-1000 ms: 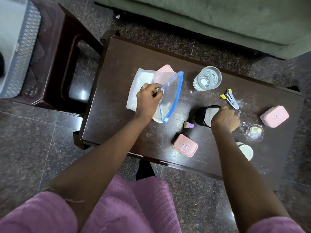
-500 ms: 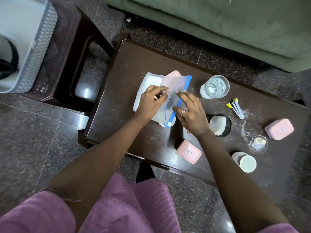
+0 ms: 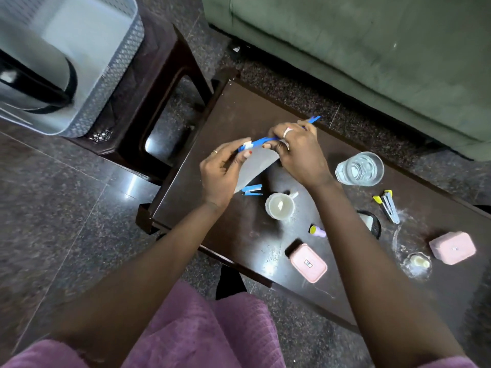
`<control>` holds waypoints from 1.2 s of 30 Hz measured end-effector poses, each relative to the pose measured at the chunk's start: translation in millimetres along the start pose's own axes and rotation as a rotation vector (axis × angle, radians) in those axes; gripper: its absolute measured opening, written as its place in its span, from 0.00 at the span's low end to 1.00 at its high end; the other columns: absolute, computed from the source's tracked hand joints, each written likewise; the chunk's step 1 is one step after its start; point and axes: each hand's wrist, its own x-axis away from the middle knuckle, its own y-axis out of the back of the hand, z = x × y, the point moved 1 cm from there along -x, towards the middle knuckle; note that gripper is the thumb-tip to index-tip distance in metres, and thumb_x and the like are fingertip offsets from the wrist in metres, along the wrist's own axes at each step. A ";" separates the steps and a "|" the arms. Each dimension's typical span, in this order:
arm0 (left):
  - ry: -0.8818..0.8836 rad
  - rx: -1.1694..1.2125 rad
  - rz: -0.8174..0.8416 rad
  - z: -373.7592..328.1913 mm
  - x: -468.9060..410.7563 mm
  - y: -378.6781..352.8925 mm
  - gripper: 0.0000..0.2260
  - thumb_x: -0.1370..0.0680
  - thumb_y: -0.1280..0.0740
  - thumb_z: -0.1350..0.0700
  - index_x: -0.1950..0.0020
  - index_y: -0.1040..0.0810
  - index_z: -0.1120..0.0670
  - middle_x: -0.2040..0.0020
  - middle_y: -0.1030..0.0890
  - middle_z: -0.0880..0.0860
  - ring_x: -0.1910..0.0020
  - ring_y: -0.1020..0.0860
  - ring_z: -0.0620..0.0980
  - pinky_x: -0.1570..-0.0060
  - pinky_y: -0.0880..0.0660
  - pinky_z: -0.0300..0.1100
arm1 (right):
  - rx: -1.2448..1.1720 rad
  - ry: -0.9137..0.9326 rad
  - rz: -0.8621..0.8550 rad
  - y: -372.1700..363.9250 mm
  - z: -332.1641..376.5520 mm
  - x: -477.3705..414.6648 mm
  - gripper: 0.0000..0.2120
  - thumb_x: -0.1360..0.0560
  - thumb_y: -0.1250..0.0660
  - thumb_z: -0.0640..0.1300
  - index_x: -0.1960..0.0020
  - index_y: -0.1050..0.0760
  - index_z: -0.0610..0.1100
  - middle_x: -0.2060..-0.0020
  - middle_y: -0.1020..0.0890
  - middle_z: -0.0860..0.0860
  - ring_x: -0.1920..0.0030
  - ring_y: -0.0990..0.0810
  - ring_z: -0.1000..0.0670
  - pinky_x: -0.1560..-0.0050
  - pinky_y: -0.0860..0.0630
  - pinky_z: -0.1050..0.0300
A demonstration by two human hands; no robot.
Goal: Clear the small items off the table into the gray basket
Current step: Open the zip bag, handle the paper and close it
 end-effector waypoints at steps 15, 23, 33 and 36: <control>0.341 0.375 -0.084 -18.4 -34.7 9.5 0.15 0.29 0.32 0.71 0.64 0.20 0.50 0.70 0.18 0.43 0.68 0.23 0.42 0.63 0.26 0.35 | -0.436 -0.044 -0.065 -6.4 39.2 -17.5 0.06 0.28 0.30 0.40 0.53 0.18 0.39 0.57 0.17 0.46 0.55 0.21 0.52 0.51 0.27 0.65; 0.269 0.172 -0.204 -26.7 -33.2 4.0 0.09 0.26 0.33 0.66 0.58 0.24 0.51 0.66 0.23 0.46 0.62 0.26 0.49 0.56 0.27 0.48 | -0.249 -0.126 -0.119 -7.5 7.7 -3.2 0.06 0.26 0.35 0.36 0.57 0.20 0.37 0.59 0.17 0.43 0.58 0.24 0.53 0.58 0.35 0.67; 0.217 0.028 -0.276 -23.9 -51.3 17.2 0.02 0.26 0.33 0.62 0.56 0.21 0.60 0.67 0.25 0.41 0.69 0.28 0.36 0.61 0.29 0.33 | -0.214 -0.346 -0.076 13.3 -51.3 17.0 0.06 0.25 0.35 0.40 0.57 0.21 0.41 0.61 0.19 0.48 0.60 0.25 0.52 0.61 0.36 0.65; 0.191 0.043 -0.264 -27.4 -51.8 14.9 0.02 0.25 0.33 0.62 0.56 0.21 0.60 0.68 0.25 0.41 0.70 0.28 0.34 0.63 0.30 0.28 | -0.413 -0.386 -0.097 17.1 -57.8 22.1 0.08 0.25 0.36 0.41 0.62 0.24 0.47 0.66 0.22 0.54 0.63 0.27 0.56 0.62 0.33 0.61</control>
